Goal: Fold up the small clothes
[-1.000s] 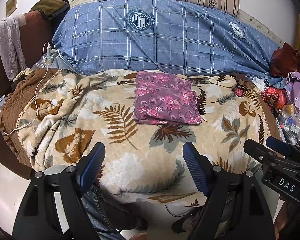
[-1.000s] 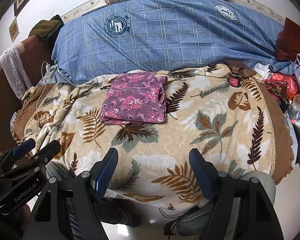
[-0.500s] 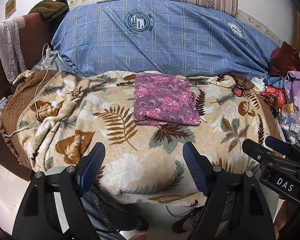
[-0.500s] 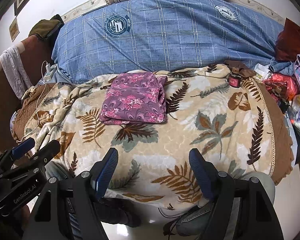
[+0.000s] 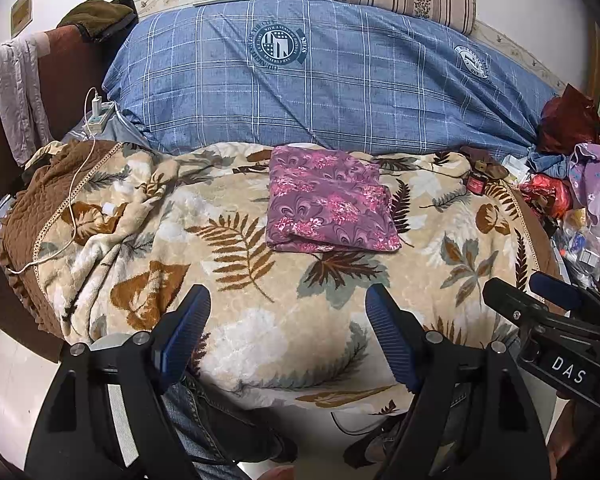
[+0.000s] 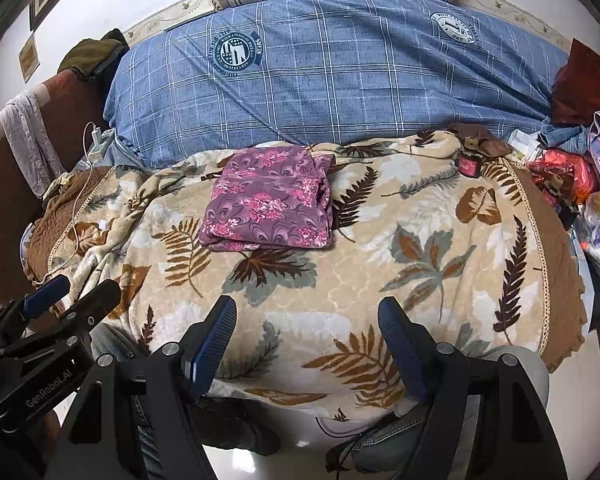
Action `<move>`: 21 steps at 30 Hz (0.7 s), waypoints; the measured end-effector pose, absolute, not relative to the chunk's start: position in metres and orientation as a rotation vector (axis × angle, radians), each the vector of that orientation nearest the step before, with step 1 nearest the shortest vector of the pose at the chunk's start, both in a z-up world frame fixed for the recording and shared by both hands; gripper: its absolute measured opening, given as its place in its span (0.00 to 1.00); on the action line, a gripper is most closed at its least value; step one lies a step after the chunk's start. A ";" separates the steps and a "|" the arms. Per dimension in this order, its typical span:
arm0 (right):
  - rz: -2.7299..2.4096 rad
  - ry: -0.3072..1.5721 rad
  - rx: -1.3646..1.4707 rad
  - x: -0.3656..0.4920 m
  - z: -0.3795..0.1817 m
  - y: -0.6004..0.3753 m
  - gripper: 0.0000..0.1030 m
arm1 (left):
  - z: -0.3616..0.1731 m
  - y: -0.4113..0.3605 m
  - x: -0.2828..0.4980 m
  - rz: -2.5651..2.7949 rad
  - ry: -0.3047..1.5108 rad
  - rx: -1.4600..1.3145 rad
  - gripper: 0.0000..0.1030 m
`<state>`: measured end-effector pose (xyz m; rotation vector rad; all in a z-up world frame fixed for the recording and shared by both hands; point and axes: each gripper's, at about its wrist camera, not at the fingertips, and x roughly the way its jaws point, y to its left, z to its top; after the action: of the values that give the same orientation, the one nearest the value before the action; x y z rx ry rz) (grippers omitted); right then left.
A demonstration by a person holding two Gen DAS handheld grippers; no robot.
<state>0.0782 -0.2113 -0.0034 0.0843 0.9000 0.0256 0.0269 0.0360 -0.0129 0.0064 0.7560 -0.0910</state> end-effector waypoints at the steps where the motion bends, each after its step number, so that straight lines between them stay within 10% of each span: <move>1: 0.026 0.899 0.085 0.078 -0.003 -0.211 0.73 | -0.013 0.036 0.027 -0.090 0.756 0.007 0.78; 21: 0.041 0.907 0.080 0.084 -0.005 -0.214 0.73 | -0.011 0.039 0.033 -0.102 0.760 0.006 0.78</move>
<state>0.0840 -0.2137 -0.0052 0.0804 0.9066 0.0414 0.0328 0.0388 -0.0110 0.0061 0.7599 -0.1015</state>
